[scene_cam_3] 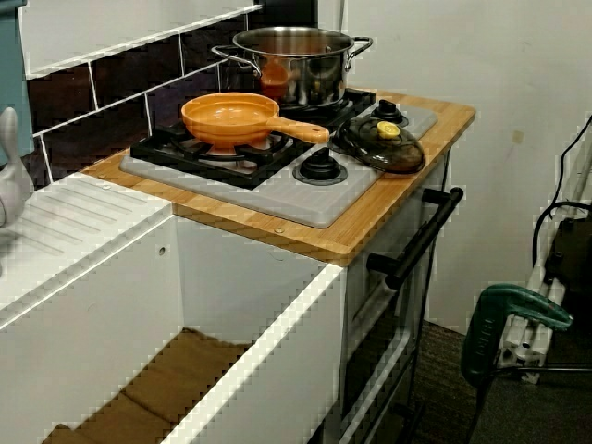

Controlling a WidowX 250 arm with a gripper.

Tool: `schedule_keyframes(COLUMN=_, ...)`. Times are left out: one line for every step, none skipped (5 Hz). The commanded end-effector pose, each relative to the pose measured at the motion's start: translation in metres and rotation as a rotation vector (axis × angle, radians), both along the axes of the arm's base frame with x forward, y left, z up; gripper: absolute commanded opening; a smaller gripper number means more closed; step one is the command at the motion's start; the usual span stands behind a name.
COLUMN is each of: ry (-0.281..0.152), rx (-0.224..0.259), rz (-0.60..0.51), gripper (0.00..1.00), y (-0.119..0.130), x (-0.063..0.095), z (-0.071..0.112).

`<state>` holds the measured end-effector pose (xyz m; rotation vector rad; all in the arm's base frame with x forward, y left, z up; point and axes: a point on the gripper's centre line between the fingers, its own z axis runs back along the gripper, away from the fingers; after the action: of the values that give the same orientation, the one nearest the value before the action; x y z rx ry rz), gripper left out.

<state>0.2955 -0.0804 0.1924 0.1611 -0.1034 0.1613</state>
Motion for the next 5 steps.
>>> schedule_keyframes(ry=-0.048, rx=-0.012, rz=-0.023, gripper=1.0, y=-0.014, x=0.034, z=0.011)
schedule_keyframes(ry=-0.054, rx=-0.016, rz=-0.029, gripper=1.0, y=-0.027, x=0.043, z=0.003)
schedule_keyframes(ry=-0.067, rx=-0.01, rz=-0.018, gripper=1.0, y=-0.031, x=0.051, z=-0.012)
schedule_keyframes(ry=-0.055, rx=-0.026, rz=-0.007, gripper=1.0, y=-0.033, x=0.059, z=-0.024)
schedule_keyframes(ry=-0.065, rx=-0.059, rz=-0.013, gripper=1.0, y=-0.03, x=0.062, z=-0.027)
